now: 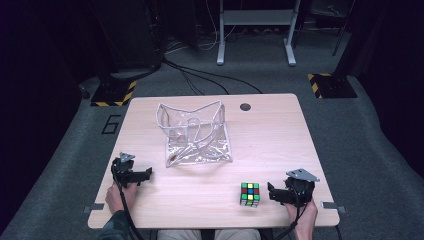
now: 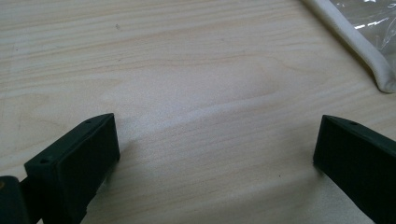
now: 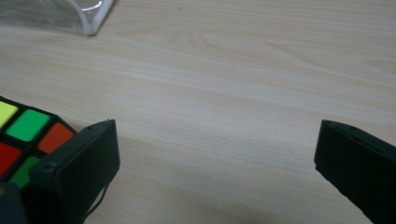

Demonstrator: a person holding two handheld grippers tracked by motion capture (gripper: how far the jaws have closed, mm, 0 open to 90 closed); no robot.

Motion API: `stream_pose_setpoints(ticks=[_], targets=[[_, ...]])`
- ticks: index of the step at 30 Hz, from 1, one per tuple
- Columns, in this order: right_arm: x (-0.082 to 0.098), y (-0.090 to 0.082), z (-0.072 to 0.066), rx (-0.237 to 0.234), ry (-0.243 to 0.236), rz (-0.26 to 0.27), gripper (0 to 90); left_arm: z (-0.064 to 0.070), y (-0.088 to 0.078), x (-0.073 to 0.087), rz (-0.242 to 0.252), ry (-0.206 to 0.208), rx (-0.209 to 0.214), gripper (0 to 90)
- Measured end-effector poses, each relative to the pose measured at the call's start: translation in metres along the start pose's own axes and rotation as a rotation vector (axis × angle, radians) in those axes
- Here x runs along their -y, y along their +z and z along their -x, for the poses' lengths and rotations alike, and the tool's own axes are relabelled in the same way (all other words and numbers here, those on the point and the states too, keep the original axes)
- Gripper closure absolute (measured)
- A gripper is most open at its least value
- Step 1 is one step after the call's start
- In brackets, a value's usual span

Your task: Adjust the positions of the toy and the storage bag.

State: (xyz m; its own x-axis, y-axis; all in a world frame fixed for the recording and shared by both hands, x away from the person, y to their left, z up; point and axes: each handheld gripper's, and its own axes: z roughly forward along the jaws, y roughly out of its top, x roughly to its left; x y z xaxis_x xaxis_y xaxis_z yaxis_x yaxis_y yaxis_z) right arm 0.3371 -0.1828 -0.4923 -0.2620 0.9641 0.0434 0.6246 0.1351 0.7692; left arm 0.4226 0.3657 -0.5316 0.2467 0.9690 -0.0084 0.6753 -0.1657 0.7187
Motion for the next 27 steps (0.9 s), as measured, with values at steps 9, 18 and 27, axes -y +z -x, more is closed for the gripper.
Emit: stream_pose_setpoints(ticks=[9, 18, 27], targets=[[-0.006, -0.005, -0.018, -0.030, -0.027, 0.008, 0.0, 0.000, 0.000, 0.000, 0.003, -0.005, 0.001, 0.2], [-0.012, -0.006, -0.036, -0.069, -0.049, 0.003, 0.0, 0.000, 0.000, 0.000, -0.005, 0.003, 0.002, 0.1], [-0.013, -0.007, -0.053, -0.099, -0.071, 0.006, 0.0, 0.000, 0.000, 0.000, -0.005, 0.004, 0.001, 0.1]])
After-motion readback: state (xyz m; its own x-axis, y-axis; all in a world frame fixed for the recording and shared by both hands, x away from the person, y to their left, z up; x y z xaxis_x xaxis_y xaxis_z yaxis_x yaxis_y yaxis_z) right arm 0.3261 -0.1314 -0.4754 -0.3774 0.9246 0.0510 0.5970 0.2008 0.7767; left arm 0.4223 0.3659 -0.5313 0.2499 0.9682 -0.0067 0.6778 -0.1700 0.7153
